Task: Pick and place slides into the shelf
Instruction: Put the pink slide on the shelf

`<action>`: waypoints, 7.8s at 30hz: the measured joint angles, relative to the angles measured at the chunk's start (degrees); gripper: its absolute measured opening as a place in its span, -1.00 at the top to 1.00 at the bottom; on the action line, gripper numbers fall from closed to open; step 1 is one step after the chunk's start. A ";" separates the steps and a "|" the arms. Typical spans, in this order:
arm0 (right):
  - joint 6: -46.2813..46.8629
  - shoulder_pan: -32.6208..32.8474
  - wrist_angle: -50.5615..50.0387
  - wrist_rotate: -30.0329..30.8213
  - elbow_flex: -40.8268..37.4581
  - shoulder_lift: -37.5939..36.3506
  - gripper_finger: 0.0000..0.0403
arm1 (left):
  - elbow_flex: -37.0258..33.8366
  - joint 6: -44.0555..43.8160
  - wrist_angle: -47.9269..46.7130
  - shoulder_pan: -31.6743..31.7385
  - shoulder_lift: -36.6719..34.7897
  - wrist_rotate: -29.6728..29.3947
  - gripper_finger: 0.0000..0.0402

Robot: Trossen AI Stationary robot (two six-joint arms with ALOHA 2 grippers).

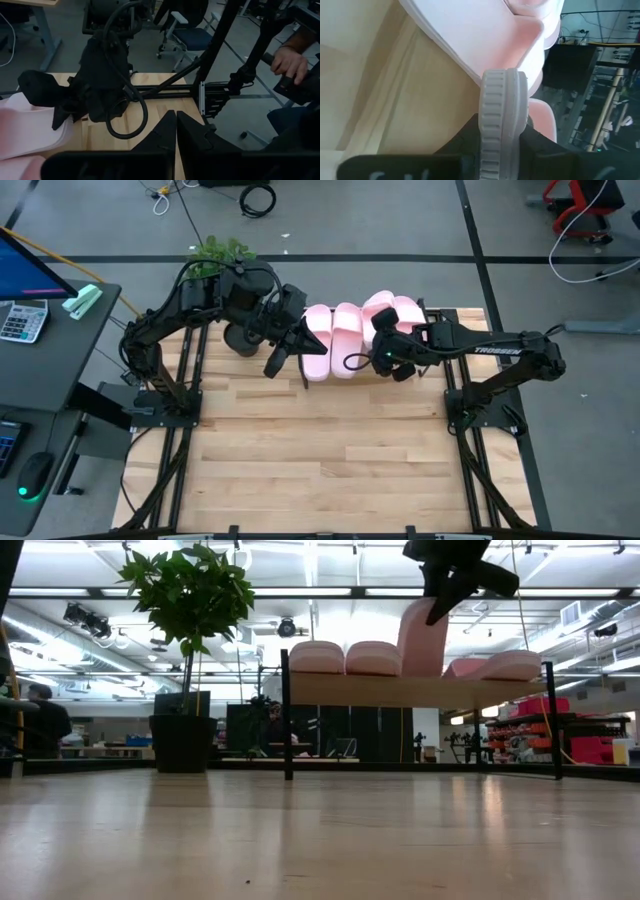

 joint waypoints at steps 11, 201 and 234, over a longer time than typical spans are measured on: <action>5.14 0.02 -3.19 -4.27 0.00 0.00 0.65 | 0.00 0.05 0.00 0.03 0.00 -0.12 0.91; 33.28 -6.99 11.37 -26.43 -13.29 -8.17 0.57 | -0.02 0.39 -0.30 0.07 0.09 -5.73 0.94; 32.15 -8.28 2.92 -11.11 2.94 -9.66 0.04 | -0.02 1.21 -0.33 0.70 0.15 -6.01 0.92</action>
